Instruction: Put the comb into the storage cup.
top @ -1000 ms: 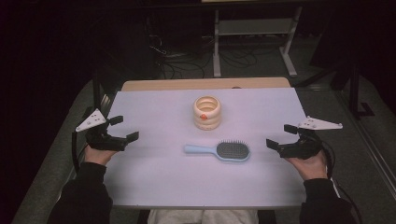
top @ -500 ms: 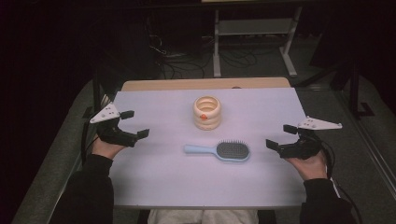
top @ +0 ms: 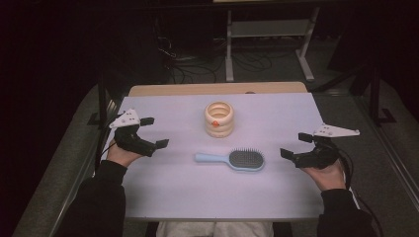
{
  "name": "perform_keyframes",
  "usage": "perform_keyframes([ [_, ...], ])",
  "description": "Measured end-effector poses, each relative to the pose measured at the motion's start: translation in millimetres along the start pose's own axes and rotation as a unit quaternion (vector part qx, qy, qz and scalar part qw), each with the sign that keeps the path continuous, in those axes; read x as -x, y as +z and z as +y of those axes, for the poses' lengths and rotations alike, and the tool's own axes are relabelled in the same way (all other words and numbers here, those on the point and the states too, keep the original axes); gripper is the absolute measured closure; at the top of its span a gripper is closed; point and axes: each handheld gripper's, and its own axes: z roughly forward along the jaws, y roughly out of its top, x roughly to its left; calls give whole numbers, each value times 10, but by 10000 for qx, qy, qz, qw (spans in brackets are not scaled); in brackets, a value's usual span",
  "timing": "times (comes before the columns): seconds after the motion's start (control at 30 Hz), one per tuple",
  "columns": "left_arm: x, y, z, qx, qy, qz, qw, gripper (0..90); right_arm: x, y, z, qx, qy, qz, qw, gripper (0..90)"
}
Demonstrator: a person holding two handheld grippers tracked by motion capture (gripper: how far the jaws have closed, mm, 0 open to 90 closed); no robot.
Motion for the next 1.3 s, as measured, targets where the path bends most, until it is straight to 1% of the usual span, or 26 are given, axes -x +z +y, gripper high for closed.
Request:
perform_keyframes([
  [0.17, 30, 73, 37, -101, 103, -106, 9998, 0, 0, 5, -1, -18, 6, 19, 10000, 0],
  [0.3, 49, 138, 77, -155, 143, -206, 9996, 0, 1, 12, -2, -41, -1, 33, 10000, 0],
  [0.4, 51, 192, 114, -257, 205, -284, 9991, 0, -1, 17, -3, -66, 6, 55, 10000, 0],
  [0.47, 50, 224, 138, -281, 198, -324, 9989, 0, -2, 18, -3, -77, 3, 55, 10000, 0],
  [0.7, 80, 315, 223, -337, 292, -431, 9981, 0, 0, 17, -4, -63, 15, 81, 9999, 0],
  [0.87, 100, 397, 273, -442, 337, -573, 9968, 0, -3, 17, -4, -76, 13, 88, 9999, 0],
  [0.97, 101, 443, 310, -429, 321, -635, 9965, 0, -3, 17, -4, -74, 12, 98, 9999, 0],
  [1.03, 104, 476, 334, -436, 354, -665, 9962, 0, -2, 16, -4, -66, 17, 107, 9999, 0],
  [1.1, 111, 509, 355, -468, 368, -709, 9957, 0, -1, 15, -5, -65, 18, 111, 9999, 0],
  [1.13, 116, 544, 372, -513, 365, -769, 9951, 0, -1, 16, -5, -74, 17, 119, 9999, 0],
  [1.2, 119, 561, 384, -543, 380, -790, 9947, 0, -2, 17, -5, -75, 16, 118, 9999, 0],
  [1.3, 142, 606, 434, -557, 413, -879, 9937, 0, -2, 19, -5, -80, 8, 114, 9999, 0],
])
